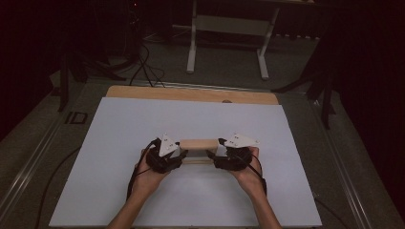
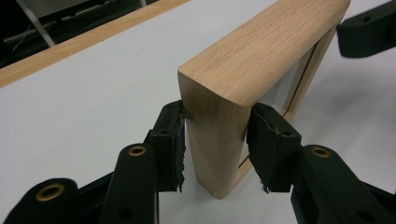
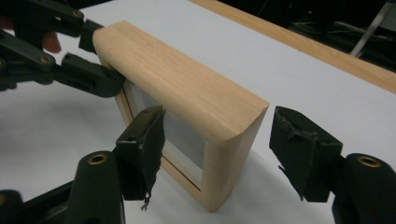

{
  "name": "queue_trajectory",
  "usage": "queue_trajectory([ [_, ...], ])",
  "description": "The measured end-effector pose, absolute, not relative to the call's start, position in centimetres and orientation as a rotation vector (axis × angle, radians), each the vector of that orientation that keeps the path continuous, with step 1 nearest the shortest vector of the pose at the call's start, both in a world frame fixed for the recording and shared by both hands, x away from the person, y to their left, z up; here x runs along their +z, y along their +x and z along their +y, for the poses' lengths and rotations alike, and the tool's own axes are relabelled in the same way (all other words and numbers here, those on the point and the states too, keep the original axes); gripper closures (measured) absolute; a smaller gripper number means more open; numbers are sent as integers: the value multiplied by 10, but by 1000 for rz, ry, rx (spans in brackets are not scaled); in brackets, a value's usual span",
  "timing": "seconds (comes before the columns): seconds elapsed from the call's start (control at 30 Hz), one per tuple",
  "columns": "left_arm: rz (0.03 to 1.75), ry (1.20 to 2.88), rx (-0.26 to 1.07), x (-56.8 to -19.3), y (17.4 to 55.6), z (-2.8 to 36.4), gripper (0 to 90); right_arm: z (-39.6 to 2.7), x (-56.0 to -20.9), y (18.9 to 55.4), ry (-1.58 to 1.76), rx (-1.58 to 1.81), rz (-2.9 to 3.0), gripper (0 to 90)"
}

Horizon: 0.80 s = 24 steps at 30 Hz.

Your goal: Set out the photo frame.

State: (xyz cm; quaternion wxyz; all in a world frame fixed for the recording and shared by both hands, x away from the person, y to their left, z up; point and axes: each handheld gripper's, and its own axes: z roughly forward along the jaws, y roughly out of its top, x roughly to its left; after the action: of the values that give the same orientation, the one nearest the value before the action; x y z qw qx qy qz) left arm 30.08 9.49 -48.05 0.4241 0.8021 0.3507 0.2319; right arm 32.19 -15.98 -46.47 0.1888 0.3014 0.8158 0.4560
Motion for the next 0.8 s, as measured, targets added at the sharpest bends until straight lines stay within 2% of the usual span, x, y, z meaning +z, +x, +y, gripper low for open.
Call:
queue_trajectory([
  [0.43,874,2009,580,-481,302,96,579,-155,-476,331,838,1264,2344,364],
  [0.8,869,2011,583,-481,302,96,582,-160,-477,333,846,1282,2336,488],
])
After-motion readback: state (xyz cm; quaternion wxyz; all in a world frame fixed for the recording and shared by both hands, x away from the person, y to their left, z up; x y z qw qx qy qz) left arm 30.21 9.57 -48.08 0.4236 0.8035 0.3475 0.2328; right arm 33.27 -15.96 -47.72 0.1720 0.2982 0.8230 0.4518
